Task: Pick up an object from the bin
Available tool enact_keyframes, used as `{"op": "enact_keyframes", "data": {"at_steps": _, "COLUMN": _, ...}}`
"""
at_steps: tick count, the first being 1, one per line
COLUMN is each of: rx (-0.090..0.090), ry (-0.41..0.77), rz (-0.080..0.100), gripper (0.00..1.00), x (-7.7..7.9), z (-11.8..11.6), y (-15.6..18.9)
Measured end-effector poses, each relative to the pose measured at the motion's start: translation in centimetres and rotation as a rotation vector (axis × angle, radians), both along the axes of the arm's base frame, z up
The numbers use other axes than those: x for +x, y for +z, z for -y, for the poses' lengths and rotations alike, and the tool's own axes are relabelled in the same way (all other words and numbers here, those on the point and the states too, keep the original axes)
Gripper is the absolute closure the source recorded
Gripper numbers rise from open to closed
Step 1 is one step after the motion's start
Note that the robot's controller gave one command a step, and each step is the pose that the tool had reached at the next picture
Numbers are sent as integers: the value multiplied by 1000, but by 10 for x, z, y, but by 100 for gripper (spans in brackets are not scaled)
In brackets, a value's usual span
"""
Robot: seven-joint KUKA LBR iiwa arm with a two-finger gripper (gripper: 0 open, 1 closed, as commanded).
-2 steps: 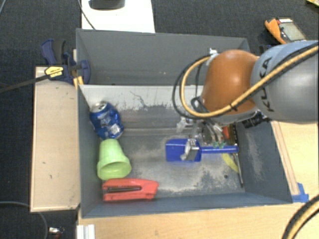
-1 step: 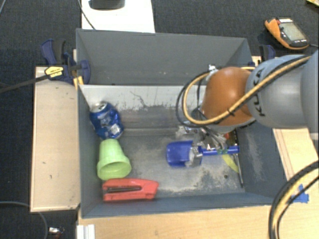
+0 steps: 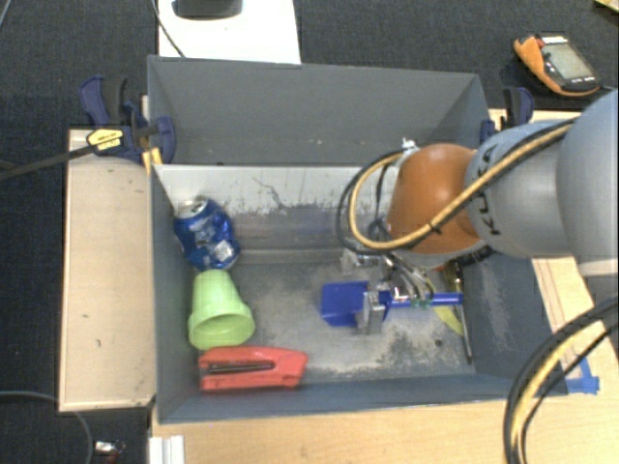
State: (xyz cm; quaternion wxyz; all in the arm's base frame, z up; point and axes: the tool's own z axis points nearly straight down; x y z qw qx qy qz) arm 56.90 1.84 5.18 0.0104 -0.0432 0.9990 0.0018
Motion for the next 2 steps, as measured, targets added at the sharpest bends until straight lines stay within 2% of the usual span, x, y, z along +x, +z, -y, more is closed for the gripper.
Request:
{"op": "enact_keyframes", "data": {"at_steps": 1, "rx": -3, "ry": 107, "rz": 6, "gripper": 0, "x": 2, "z": 2, "y": 14}}
{"op": "enact_keyframes", "data": {"at_steps": 2, "rx": 3, "ry": -58, "rz": 6, "gripper": 100, "x": -3, "z": -14, "y": 21}}
